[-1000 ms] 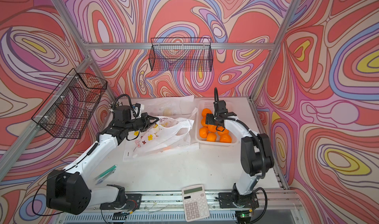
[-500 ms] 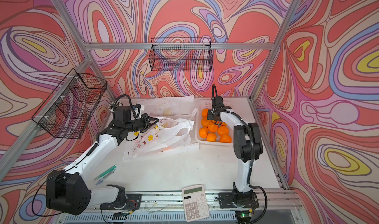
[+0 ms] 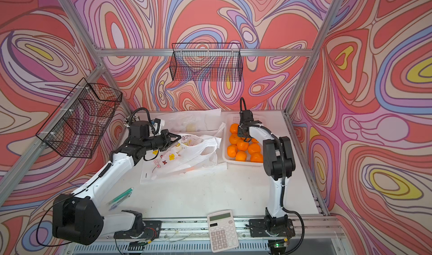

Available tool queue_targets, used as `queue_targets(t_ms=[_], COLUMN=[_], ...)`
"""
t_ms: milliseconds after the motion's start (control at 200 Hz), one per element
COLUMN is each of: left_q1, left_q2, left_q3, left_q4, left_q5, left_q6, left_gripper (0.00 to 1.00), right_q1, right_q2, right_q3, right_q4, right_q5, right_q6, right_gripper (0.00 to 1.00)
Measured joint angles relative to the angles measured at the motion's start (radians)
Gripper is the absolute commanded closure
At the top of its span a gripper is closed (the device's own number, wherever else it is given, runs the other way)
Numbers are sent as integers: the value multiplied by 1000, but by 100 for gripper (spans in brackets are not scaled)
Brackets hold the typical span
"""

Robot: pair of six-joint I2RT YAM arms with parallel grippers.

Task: Place the oranges into plastic bags & tie knots
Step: Pick up the orange from the basket, then place the orange in the plastic bag.

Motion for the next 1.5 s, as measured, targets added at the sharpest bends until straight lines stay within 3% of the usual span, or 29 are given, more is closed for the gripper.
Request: queue_targets(t_ms=[225,406,536,731,886,1007,1217,1502], left_q1=[0,0,0,0,0,0,0,7], left_q2=[0,0,-1,-6,-8,-11,-18,-19], left_q3=[0,0,0,0,0,0,0,0], left_q4=[-3,-3,-3,-3,-3,-3,-3,-3], left_q5=[1,6,8,16,23,28,34,28], left_q6=[3,3,3,3,3,3,2,-1], left_gripper=[100,100,100,100,100,100,100,100], right_q1=[0,5,55,222,325,381,416,399], right_q2=[-272,-587,-705,-713,-647,-544,-446,-576], right_q3=[-169,-357,-502,-598,-583,-537,-484,-514], right_q4=[13,62,100,194,327,433,501,373], right_q5=[-98,-341,-496,-631,-663,-665,-651,-520], right_q6=[-3,38,109,228,298,337,354,289], right_gripper=[55,56,56,56,54,41,21,20])
